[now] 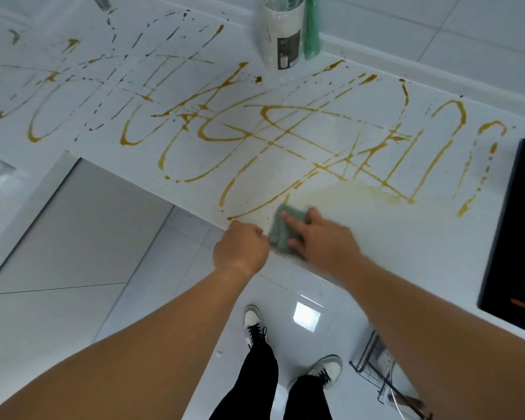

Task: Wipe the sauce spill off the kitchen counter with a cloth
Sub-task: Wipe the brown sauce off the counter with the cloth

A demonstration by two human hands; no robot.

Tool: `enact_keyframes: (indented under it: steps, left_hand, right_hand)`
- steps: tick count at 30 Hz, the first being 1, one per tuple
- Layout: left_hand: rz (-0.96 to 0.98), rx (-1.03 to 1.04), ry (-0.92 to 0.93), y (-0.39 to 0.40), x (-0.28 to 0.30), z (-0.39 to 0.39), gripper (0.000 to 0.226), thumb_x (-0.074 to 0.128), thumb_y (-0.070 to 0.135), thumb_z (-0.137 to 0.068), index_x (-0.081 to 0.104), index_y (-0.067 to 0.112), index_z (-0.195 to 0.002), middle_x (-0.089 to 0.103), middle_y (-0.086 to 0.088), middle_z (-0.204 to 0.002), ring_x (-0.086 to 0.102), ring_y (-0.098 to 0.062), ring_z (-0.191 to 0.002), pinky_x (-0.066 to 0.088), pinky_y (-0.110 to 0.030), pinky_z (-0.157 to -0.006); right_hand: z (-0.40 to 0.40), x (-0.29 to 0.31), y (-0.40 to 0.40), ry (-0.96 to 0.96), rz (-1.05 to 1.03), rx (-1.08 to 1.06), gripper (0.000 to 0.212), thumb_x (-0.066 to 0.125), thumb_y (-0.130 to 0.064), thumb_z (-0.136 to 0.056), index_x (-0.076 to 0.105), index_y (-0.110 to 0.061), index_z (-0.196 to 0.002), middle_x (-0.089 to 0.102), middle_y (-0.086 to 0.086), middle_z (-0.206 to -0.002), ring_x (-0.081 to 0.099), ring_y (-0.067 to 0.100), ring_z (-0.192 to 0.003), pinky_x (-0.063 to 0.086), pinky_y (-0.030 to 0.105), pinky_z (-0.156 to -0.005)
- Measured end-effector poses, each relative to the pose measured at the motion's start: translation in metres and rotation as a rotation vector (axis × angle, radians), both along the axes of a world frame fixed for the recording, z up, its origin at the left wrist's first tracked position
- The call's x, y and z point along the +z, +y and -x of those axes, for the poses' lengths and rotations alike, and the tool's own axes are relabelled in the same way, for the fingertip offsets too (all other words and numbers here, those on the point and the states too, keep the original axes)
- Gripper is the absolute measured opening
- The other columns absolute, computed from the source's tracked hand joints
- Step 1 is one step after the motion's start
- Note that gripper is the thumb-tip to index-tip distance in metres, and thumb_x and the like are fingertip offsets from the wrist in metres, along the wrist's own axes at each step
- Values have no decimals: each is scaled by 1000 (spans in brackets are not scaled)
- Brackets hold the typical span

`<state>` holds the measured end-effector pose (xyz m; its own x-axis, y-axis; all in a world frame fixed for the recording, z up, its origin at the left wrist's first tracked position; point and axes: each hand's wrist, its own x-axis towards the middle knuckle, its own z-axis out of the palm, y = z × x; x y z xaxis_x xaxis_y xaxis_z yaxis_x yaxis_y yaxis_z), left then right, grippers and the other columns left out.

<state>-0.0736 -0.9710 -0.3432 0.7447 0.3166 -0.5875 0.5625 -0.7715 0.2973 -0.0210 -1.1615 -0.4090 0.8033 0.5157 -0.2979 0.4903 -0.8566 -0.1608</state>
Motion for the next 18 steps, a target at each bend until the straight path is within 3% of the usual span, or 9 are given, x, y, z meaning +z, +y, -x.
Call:
enact_keyframes:
  steps: [3,4,6,8,9,10,14,16,18]
  left_hand:
    - [-53,144,-65,33,-2,3,36,47,32,-99,64,31,-130,53,-1,-136,56,-25,-122,48,-40,-97]
    - [-82,182,-71,44,-3,3,36,49,32,-98,61,31,-133,50,-2,-137,53,-25,-124,46,-41,-96]
    - [-137,230,-66,67,-8,-1,46,56,32,-95,52,26,-141,44,-6,-140,46,-28,-131,45,-45,-98]
    - [-178,213,-14,88,-12,-4,66,63,35,-93,37,23,-151,34,-10,-149,34,-32,-139,43,-49,-104]
    - [-198,182,25,96,-13,-8,76,65,39,-92,27,24,-156,26,-11,-155,25,-34,-144,41,-51,-108]
    - [-216,143,64,104,-14,-11,85,66,42,-91,18,26,-160,17,-9,-162,17,-34,-149,39,-53,-111]
    - [-135,56,212,110,-22,-22,102,66,42,-92,-6,30,-163,-20,-4,-169,-1,-37,-156,28,-55,-122]
    - [-61,76,283,105,-24,-25,113,69,33,-92,-21,28,-161,-39,-5,-163,13,-40,-155,40,-48,-114]
    - [-36,73,308,102,-26,-26,118,69,22,-92,-29,28,-158,-48,-5,-157,36,-42,-146,52,-39,-86]
  right_hand:
    - [-26,0,-4,58,-9,-680,60,32,-61,-106,19,-44,-162,39,7,-132,63,36,-93,48,41,-76]
    - [-21,3,9,64,-84,-763,59,31,-61,-106,25,-41,-161,43,4,-122,64,35,-94,46,39,-75]
    - [11,3,42,-22,-158,-476,57,35,-60,-106,29,-41,-160,47,2,-115,65,33,-93,49,39,-73]
    - [35,2,52,0,-138,-56,60,38,-58,-106,21,-44,-163,47,6,-125,65,30,-87,52,39,-67]
    - [20,-1,45,-8,-115,42,61,36,-60,-106,20,-45,-162,47,7,-127,66,29,-88,52,39,-65]
    - [-1,-2,38,-20,-66,0,61,35,-63,-105,20,-46,-162,46,7,-129,66,30,-89,51,39,-67]
    - [-37,-2,39,74,-42,-697,63,33,-58,-106,13,-43,-164,36,10,-134,62,35,-93,45,41,-74]
    - [-14,-2,72,52,-104,-581,64,35,-58,-105,15,-42,-163,37,11,-131,63,36,-97,49,43,-76]
    - [20,1,92,40,-109,-219,63,35,-60,-105,13,-46,-163,39,8,-130,64,32,-91,52,40,-71]
